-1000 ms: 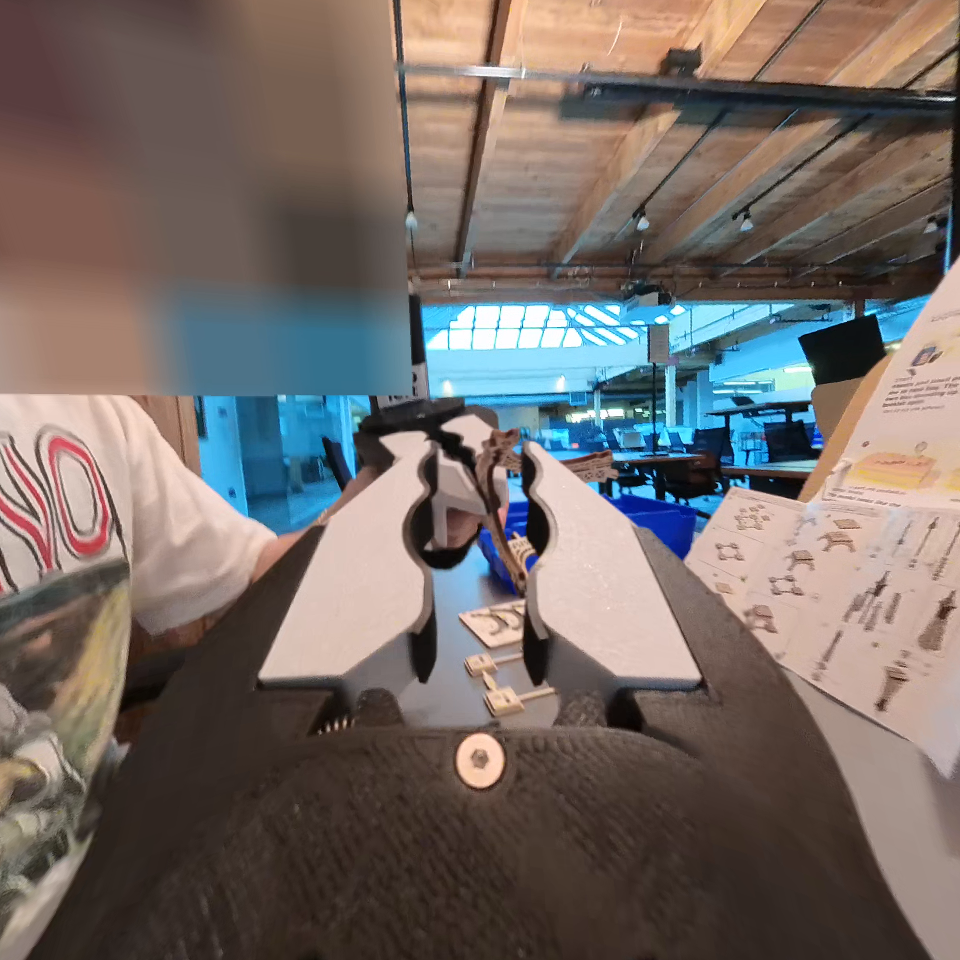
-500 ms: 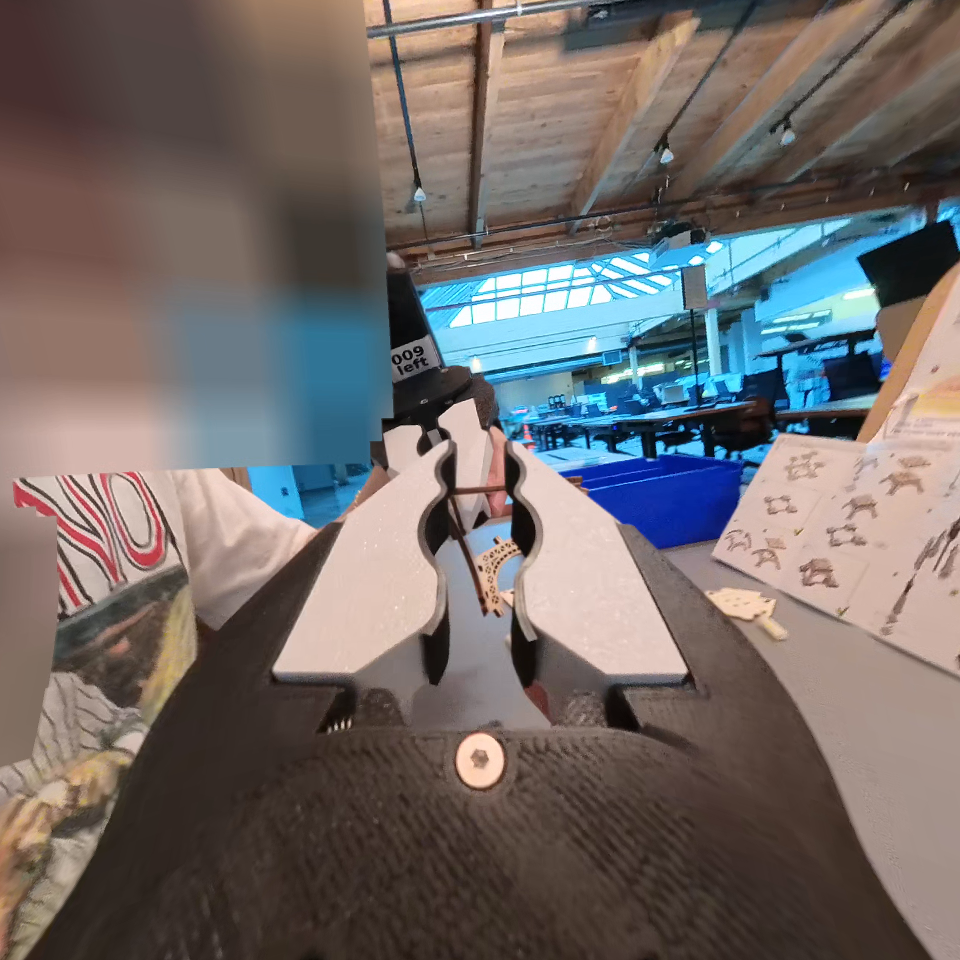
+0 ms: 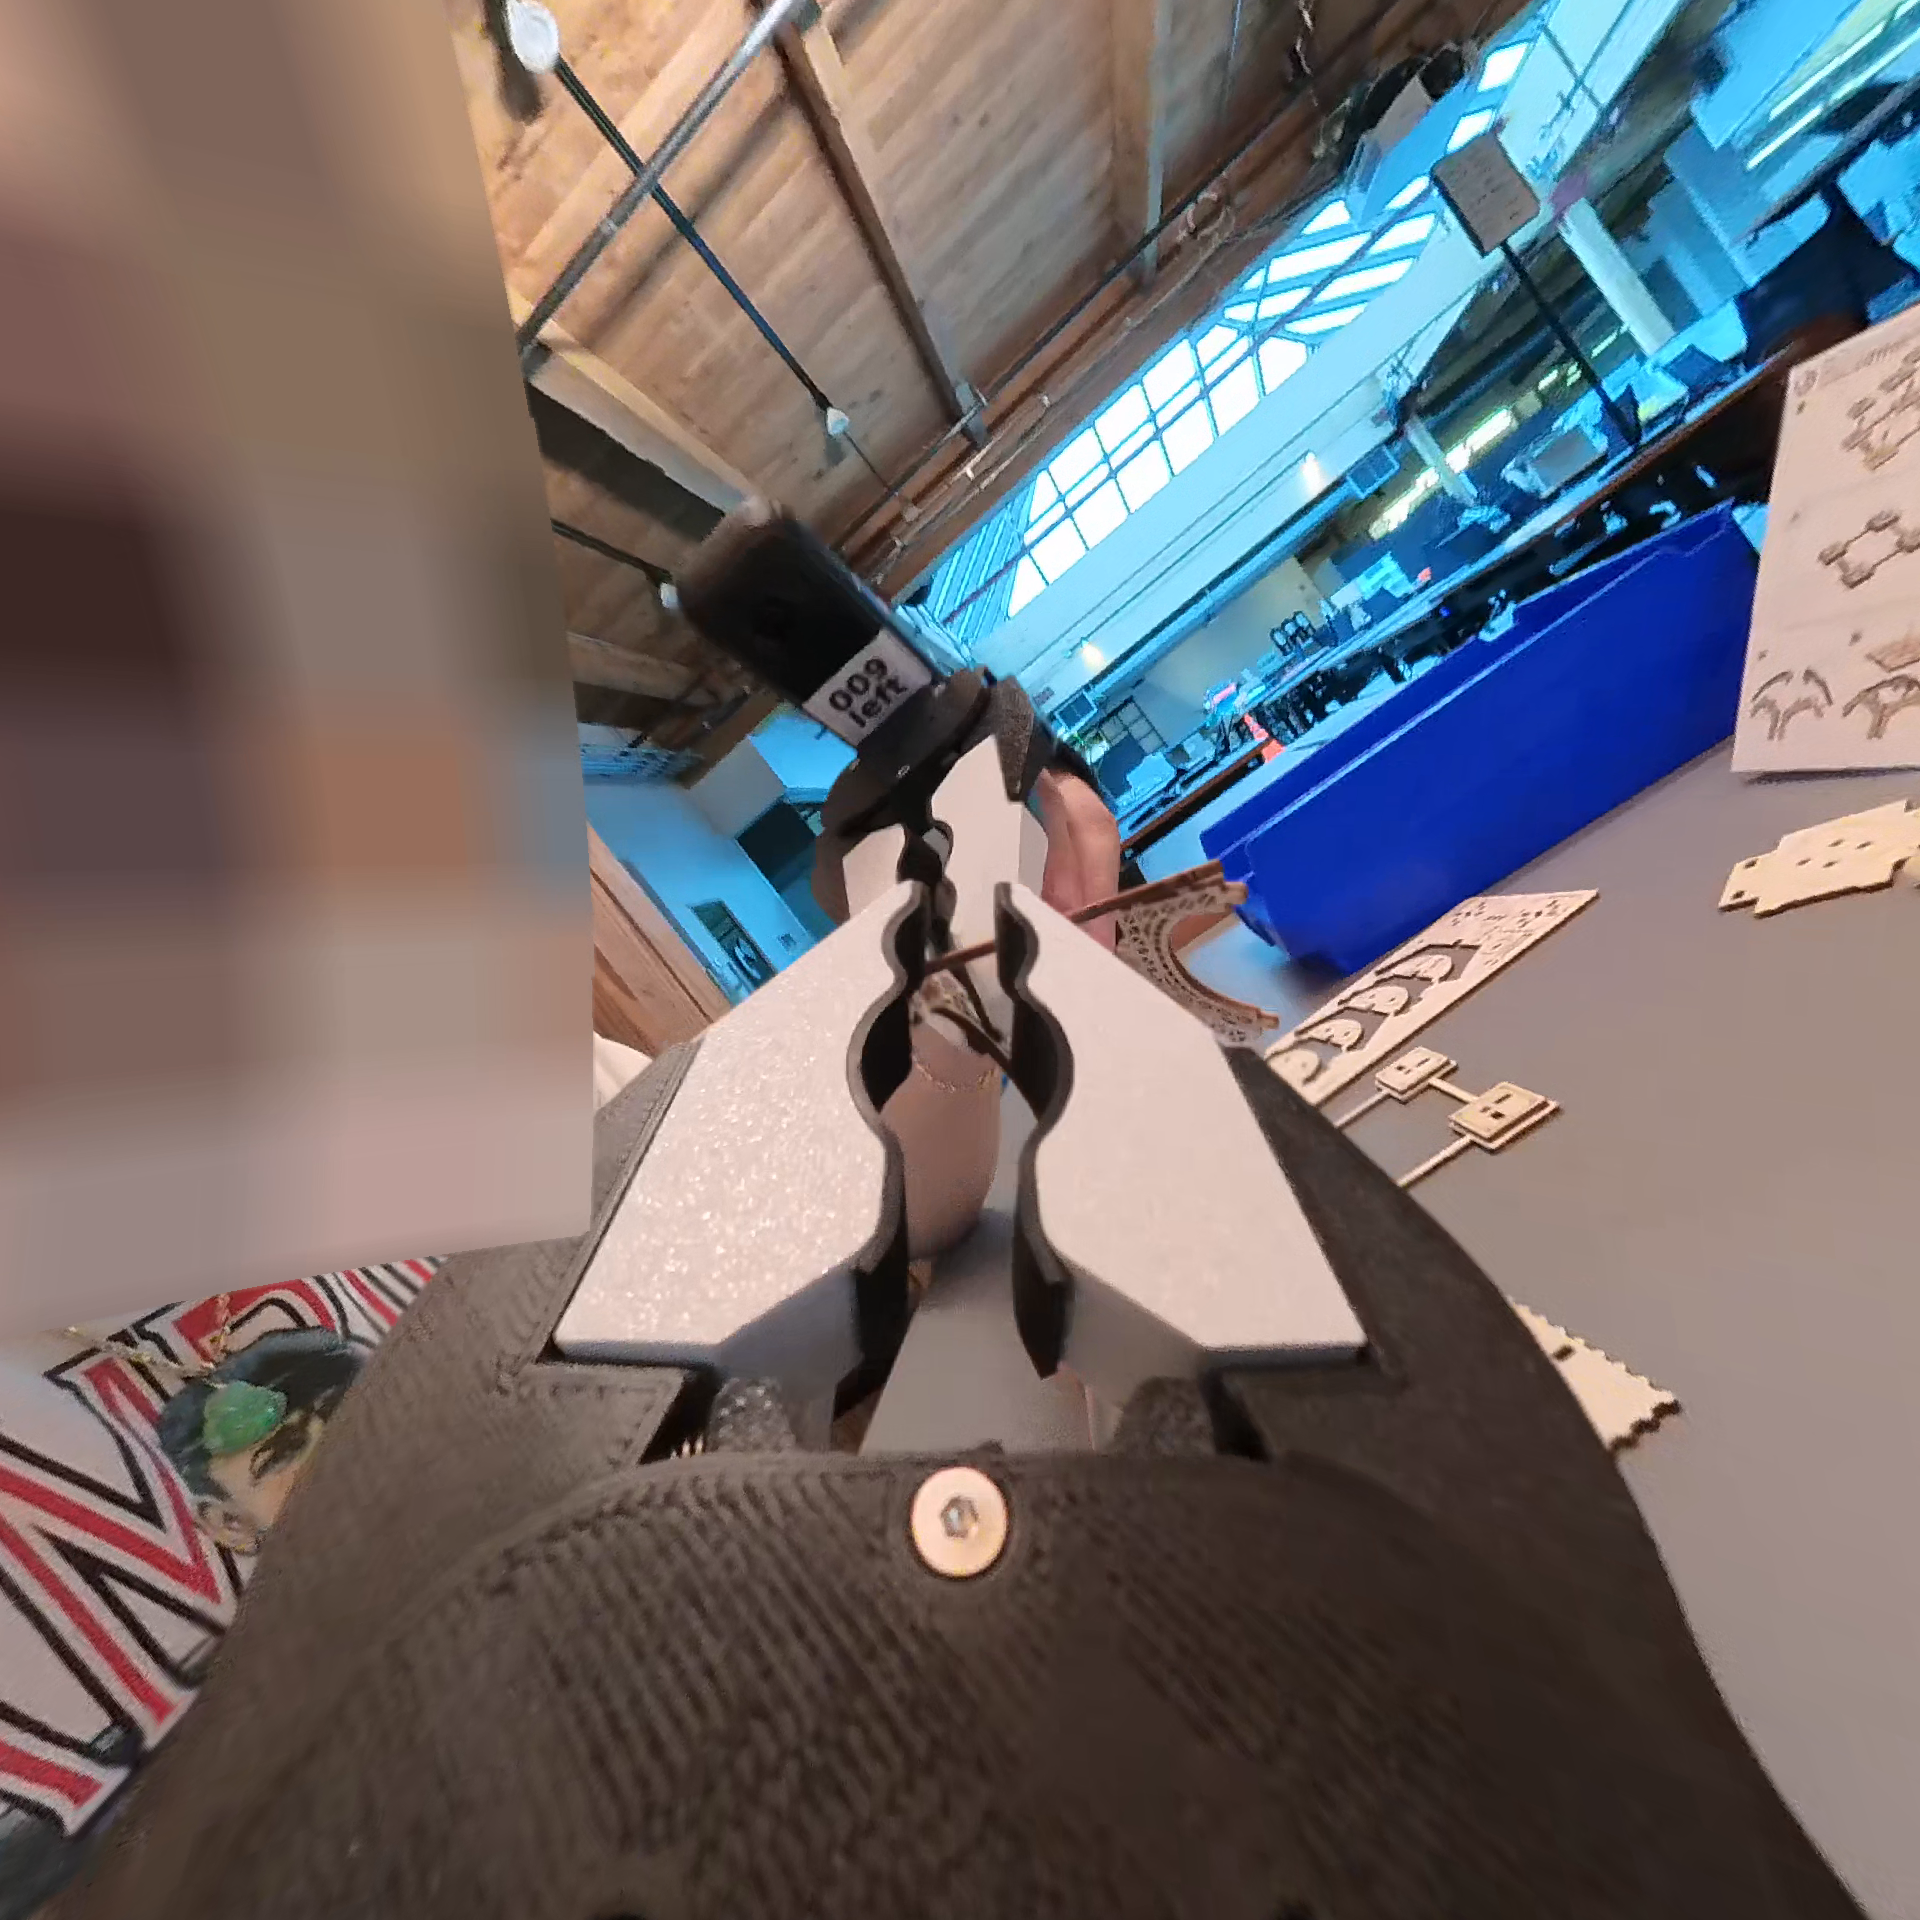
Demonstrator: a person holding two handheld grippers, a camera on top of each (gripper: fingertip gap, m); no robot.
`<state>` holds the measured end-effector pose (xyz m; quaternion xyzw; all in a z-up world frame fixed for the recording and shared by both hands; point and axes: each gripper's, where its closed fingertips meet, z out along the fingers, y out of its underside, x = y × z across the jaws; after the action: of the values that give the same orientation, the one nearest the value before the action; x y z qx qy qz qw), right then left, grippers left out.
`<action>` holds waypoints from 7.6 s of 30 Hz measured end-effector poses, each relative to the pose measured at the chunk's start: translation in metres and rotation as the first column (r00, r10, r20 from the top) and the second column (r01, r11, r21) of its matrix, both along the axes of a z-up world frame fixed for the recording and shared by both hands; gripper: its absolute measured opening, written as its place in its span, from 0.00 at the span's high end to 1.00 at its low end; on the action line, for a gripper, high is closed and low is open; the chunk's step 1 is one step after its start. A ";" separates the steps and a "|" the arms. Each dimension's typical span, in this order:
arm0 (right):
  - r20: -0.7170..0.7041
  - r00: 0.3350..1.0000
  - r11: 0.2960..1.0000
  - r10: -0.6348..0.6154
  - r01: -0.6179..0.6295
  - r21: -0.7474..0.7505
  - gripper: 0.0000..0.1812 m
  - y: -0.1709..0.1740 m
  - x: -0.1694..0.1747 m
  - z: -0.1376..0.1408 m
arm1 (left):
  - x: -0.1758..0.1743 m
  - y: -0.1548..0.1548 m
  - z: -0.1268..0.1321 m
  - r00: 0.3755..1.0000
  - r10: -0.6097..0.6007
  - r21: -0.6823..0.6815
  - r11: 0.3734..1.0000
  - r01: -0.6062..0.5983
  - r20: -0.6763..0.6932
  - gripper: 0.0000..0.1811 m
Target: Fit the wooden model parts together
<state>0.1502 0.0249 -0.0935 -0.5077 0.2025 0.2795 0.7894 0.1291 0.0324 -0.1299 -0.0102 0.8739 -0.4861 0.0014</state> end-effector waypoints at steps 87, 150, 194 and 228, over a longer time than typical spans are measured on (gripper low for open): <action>0.807 0.579 0.905 -0.117 0.396 -0.154 0.94 0.008 -0.029 -0.006 | -0.004 0.004 0.000 0.961 -0.073 0.104 0.994 0.047 0.267 1.00; 0.915 0.387 0.849 -0.117 0.518 -0.110 0.81 0.008 -0.029 -0.007 | -0.009 0.011 -0.004 0.970 -0.040 0.003 0.999 0.042 -0.239 1.00; 0.579 0.814 0.882 -0.049 0.307 -0.357 0.95 0.015 -0.011 -0.032 | -0.014 0.010 -0.032 0.963 0.015 0.175 0.984 0.034 -0.270 1.00; -0.157 0.981 0.965 0.117 -0.150 -0.218 0.99 0.025 -0.013 -0.044 | 0.000 0.015 -0.041 0.999 0.038 0.286 0.958 -0.034 -0.008 1.00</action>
<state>0.1373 0.0501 -0.1371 -0.5862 0.2547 0.3426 0.6886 0.1295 0.0477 -0.1707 -0.0292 0.9346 -0.3545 0.0058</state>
